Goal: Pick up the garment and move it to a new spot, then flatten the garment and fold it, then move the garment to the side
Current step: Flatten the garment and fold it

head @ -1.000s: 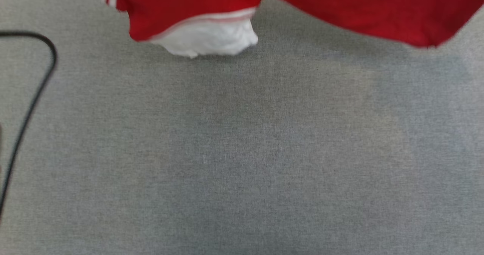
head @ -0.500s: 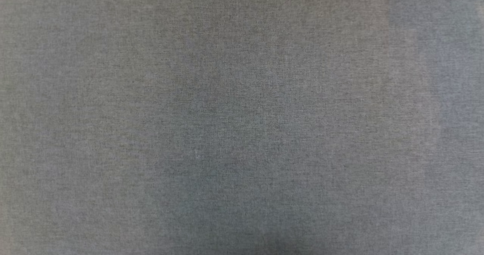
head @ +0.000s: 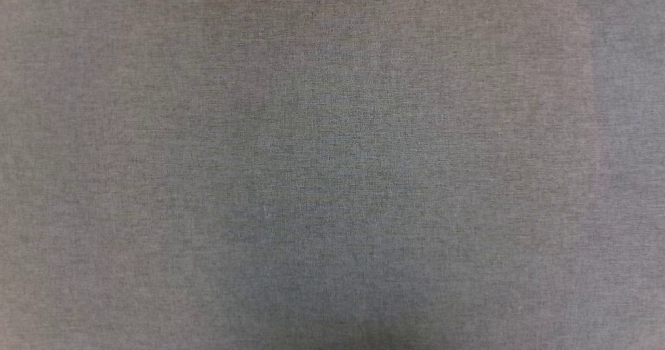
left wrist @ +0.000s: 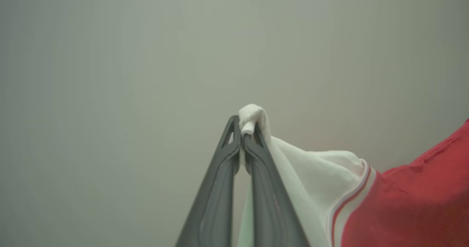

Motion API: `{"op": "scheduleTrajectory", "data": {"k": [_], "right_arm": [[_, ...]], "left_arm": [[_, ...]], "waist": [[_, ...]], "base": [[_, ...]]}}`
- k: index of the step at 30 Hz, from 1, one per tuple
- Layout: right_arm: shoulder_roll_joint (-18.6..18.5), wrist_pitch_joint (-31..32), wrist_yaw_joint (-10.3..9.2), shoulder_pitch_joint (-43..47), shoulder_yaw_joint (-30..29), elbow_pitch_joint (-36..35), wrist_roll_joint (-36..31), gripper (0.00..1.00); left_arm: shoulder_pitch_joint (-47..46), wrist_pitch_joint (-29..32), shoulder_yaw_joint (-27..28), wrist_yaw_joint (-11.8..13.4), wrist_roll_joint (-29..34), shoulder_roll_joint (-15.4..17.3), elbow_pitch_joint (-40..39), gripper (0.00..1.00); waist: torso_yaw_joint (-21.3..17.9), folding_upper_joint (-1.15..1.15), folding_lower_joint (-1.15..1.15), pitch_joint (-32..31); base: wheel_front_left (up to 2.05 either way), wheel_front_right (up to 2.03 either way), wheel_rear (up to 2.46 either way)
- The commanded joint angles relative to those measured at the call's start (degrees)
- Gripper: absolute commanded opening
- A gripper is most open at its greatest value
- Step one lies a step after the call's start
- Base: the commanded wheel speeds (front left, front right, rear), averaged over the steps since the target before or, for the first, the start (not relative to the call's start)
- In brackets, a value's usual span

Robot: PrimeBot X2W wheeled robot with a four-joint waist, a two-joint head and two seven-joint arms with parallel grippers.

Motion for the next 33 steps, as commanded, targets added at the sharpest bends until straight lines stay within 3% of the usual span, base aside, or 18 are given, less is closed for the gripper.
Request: {"op": "scheduleTrajectory", "data": {"k": [1,9,13,23,33], "right_arm": [[0.4,-1.1,-0.04,2.5,1.4,0.3,1.1,0.0],[2.0,-5.4,-0.04,13.3,8.0,0.2,7.2,0.0],[1.9,-6.8,-0.04,19.7,11.3,-0.8,10.3,0.0],[-2.9,-8.5,-0.04,38.0,18.7,-7.1,16.1,0.0],[-7.2,-8.0,-0.04,55.8,24.2,-12.4,18.2,0.0]], "left_arm": [[2.7,-0.5,0.1,-0.1,-0.8,0.7,-0.2,0.0],[18.5,-0.8,1.1,0.1,-3.0,3.8,-5.5,0.0],[30.3,-0.8,2.9,1.5,-4.3,5.4,-10.5,0.0],[65.1,-0.8,5.7,9.0,-8.6,8.6,-27.2,0.0],[95.1,0.0,2.8,15.9,-14.0,10.8,-39.0,0.0]], "waist": [[0.0,0.0,-0.01,-0.8],[0.0,0.0,-0.01,-6.3],[0.0,0.0,-0.01,-10.3],[1.1,0.0,-0.01,-19.4],[1.5,0.0,-0.01,-27.4]], "base": [[0.0,0.0,0.0],[0.0,0.0,0.0],[0.0,0.0,0.0],[0.0,0.0,0.0],[0.0,0.0,0.0]]}}
